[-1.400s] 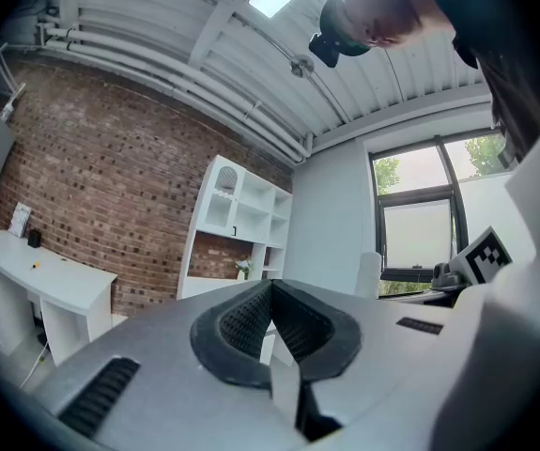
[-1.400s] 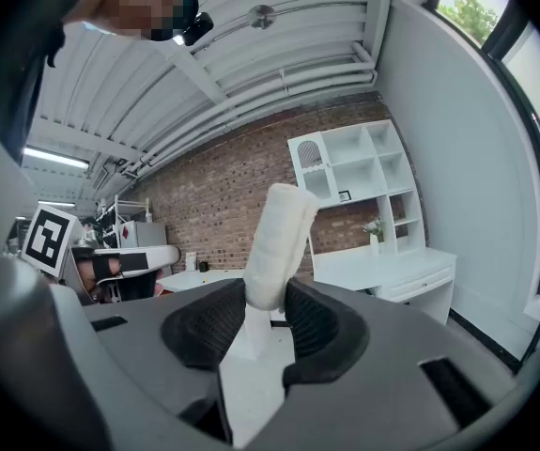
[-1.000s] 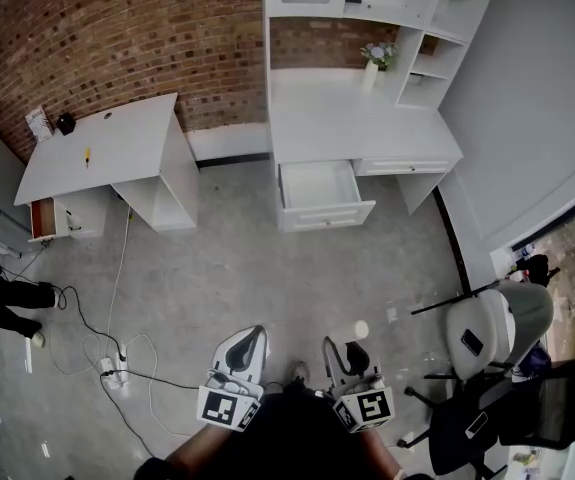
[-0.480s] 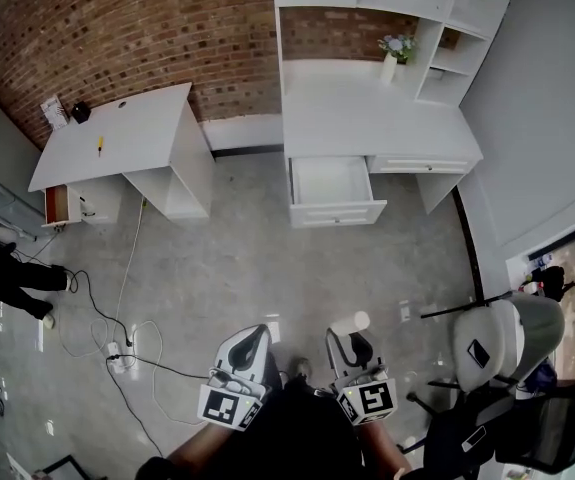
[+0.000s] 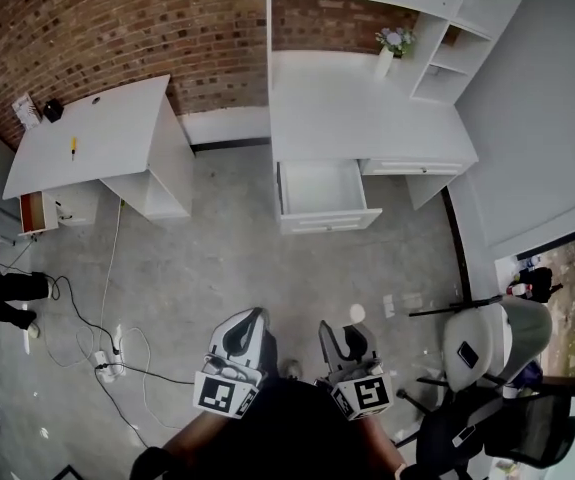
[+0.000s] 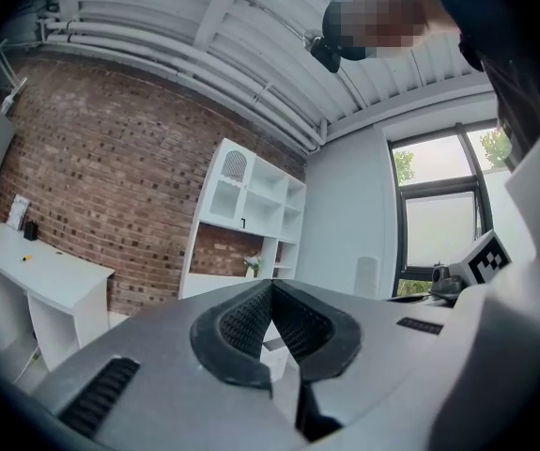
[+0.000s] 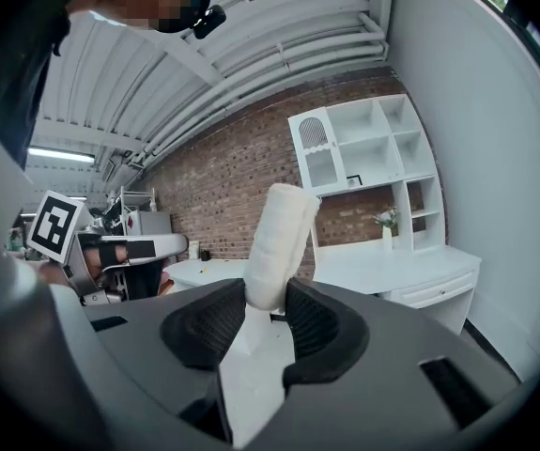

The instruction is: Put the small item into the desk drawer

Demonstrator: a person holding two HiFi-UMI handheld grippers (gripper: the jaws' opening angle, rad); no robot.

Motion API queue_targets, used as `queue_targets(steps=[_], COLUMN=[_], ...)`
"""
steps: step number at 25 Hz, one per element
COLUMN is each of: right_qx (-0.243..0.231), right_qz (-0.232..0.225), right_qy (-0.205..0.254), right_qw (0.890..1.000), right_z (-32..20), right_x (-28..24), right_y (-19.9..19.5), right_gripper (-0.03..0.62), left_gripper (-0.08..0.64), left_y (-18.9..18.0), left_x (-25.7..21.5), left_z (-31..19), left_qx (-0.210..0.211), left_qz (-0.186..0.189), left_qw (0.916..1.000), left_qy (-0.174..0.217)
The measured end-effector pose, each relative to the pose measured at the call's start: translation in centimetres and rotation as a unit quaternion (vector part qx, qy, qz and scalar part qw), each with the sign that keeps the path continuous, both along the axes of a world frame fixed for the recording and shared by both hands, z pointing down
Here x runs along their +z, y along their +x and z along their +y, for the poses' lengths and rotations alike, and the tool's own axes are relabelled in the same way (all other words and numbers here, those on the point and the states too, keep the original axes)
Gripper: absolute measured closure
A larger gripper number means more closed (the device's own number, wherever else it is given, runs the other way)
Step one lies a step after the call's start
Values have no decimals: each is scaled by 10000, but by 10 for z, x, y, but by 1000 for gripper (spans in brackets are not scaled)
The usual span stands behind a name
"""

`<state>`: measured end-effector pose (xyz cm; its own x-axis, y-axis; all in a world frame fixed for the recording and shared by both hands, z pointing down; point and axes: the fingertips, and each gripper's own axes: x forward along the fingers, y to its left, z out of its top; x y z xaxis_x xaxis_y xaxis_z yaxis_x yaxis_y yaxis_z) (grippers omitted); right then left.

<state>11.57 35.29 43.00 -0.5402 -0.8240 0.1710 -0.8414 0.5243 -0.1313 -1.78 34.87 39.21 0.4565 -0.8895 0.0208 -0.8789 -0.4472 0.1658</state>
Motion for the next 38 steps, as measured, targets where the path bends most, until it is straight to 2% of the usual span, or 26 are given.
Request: queue_targets(steps=[10,15,19,24,29,38], right_qx=[353,224,188,88,-224,-780], right_qz=[244,337,364,279,236,181], right_qy=[7,159,54,11,154,216], right_qw=[9991,9991,9991,9996,9994,9966], right_z=[-108,-152,-181,-223,-271,-364], right_x=[-13,-21,-18,-10,-12,-13], right_y=[-57,-82,-89,-85,-73,-38], right_gripper=[446,446,446,446,446,446], left_gripper=[537,537,537,538,538,538], left_y=[-59,-81,-92,-90,-80,-43], left_x=[-12,-10,-2,7,7,2], left_z=[-111,-150,-172,-204,-242,-318], left_qx=[346,418,317,176,-176,-719], left_qz=[55,59,141,109,101,34], left_qw=[9993,9991,9994,9998,9998,9974], left_qy=[94,73,-46,-64,-90,-84])
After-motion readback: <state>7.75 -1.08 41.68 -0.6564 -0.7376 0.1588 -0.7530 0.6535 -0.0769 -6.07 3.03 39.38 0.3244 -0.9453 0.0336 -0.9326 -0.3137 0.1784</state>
